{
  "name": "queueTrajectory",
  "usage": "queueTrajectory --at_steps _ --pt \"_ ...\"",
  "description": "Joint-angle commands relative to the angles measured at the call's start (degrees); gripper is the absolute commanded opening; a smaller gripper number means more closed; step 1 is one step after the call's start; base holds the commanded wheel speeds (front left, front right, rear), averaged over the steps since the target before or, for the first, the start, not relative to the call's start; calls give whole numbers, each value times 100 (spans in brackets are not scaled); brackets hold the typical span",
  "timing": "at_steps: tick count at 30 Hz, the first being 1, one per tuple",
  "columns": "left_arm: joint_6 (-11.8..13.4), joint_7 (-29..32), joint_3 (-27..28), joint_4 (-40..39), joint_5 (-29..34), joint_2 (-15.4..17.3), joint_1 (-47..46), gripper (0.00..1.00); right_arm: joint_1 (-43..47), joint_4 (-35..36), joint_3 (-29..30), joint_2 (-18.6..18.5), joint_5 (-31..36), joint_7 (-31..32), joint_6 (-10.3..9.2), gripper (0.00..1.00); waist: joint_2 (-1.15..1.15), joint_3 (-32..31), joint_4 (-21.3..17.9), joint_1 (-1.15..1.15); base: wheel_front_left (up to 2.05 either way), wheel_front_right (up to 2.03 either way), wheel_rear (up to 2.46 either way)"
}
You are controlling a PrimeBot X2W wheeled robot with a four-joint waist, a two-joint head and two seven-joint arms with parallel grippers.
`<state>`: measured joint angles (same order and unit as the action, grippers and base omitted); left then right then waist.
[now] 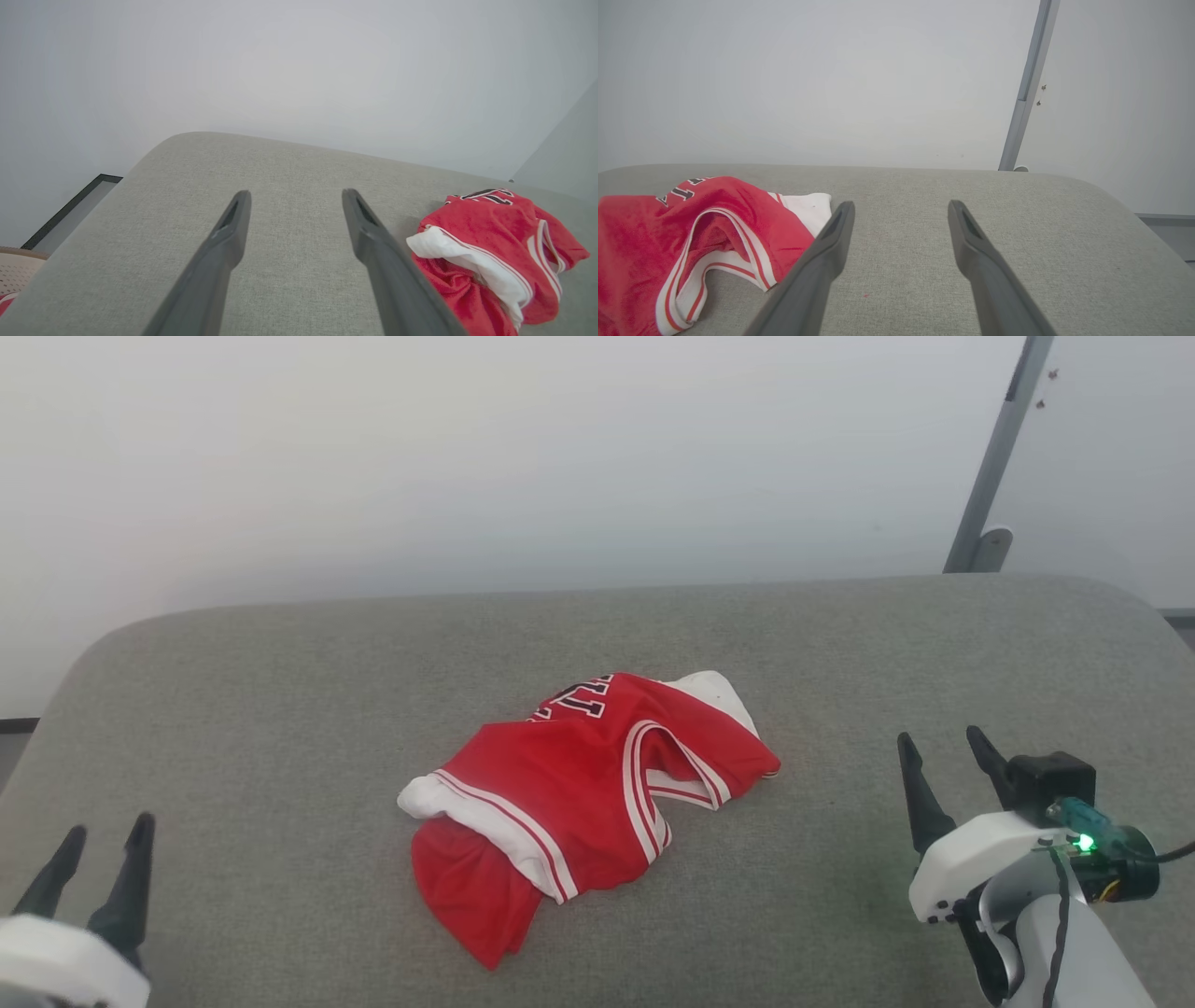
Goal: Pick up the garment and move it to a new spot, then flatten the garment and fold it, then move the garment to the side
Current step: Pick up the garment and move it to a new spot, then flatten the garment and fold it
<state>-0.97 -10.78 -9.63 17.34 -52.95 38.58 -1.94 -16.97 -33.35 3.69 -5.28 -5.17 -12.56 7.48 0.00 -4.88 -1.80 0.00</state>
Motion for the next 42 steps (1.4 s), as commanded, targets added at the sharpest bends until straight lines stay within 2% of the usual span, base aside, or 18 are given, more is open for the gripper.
queueTrajectory --at_steps 1,11,24,35,42 --pt "-54 -77 45 8 -16 26 91 100 56 32 3 18 -45 15 3 100 0 -12 19 0 0 0 0" --pt "-253 -340 275 172 -31 -6 347 100 163 169 13 14 -54 80 3 100 0 29 78 0 0 0 0" --pt "-396 -389 219 261 41 -85 -3 100 62 385 38 13 64 308 3 100 0 257 295 0 0 0 0" --pt "-530 -339 -189 114 216 -344 -616 100 -826 94 -6 -265 103 782 3 100 0 936 997 0 0 0 0" --pt "-575 -318 -483 101 275 -589 -1066 100 -1591 -550 -185 -479 4 1239 2 100 0 1410 1443 0 0 0 0"
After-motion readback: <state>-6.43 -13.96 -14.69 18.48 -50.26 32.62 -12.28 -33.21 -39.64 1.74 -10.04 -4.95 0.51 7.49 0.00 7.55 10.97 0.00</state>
